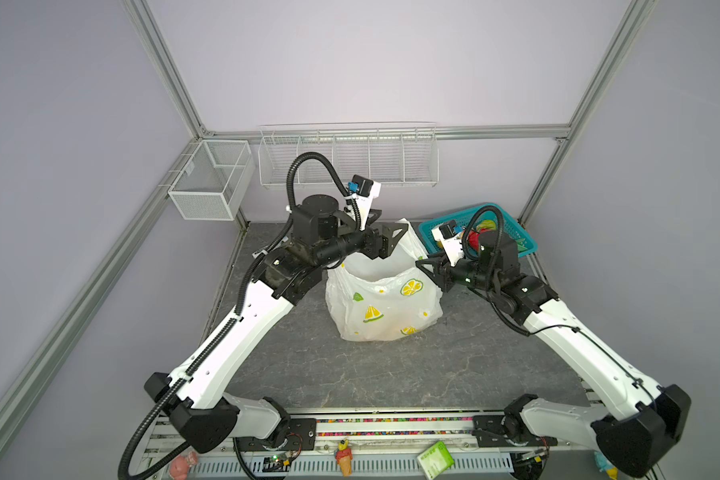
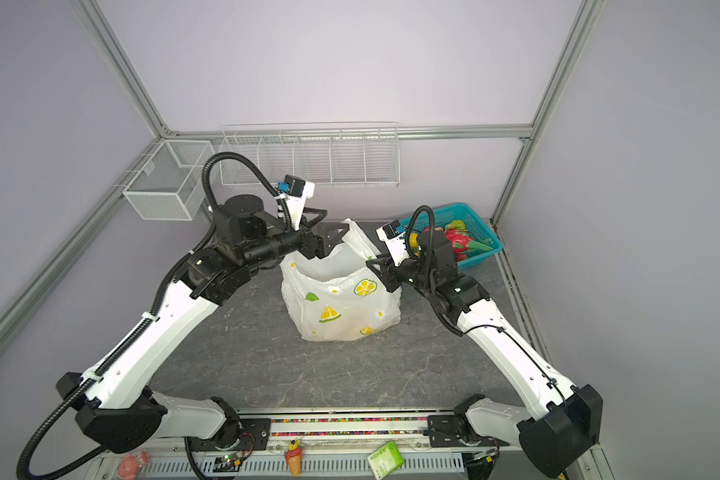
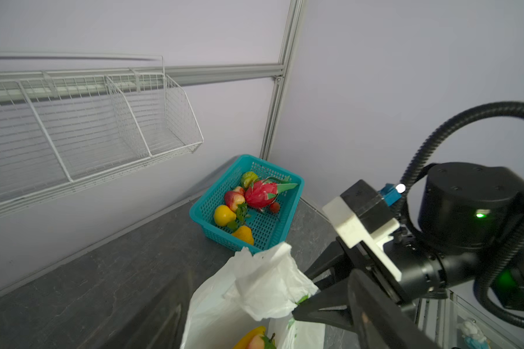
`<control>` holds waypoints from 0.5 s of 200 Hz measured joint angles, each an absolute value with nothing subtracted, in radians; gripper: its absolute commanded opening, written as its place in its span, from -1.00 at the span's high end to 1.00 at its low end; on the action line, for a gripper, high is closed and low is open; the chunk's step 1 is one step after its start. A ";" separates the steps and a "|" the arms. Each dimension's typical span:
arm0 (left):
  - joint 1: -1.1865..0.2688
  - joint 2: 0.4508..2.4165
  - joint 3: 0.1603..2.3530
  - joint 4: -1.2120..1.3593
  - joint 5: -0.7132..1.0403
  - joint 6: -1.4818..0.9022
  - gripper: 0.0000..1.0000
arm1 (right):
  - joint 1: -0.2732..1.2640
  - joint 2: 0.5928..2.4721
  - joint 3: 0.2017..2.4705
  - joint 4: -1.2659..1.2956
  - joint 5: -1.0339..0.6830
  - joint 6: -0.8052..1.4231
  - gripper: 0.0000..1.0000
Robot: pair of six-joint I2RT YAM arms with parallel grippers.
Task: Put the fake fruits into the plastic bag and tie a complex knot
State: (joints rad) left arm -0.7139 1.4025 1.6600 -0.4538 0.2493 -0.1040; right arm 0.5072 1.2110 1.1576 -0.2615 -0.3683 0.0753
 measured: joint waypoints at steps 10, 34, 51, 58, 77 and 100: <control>-0.714 1.427 1.673 -0.467 0.258 -0.094 -0.73 | 0.506 1.209 1.155 -0.260 -0.371 0.076 0.51; -0.708 1.469 1.715 -0.496 0.274 -0.070 -0.74 | 0.506 1.208 1.152 -0.253 -0.381 0.079 0.52; -0.697 1.485 1.736 -0.500 0.292 -0.065 -0.69 | 0.506 1.208 1.151 -0.250 -0.385 0.079 0.53; -0.692 1.488 1.737 -0.499 0.298 -0.062 -0.61 | 0.506 1.208 1.151 -0.249 -0.386 0.079 0.53; -0.680 1.493 1.737 -0.499 0.319 -0.052 -0.34 | 0.506 1.208 1.151 -0.249 -0.387 0.079 0.53; -0.672 1.496 1.737 -0.499 0.342 -0.051 0.02 | 0.506 1.208 1.151 -0.249 -0.386 0.079 0.54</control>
State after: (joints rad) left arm -0.6716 1.4956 1.7370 -0.4992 0.3424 -0.0505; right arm 0.5056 1.2079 1.1515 -0.2493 -0.3862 0.0788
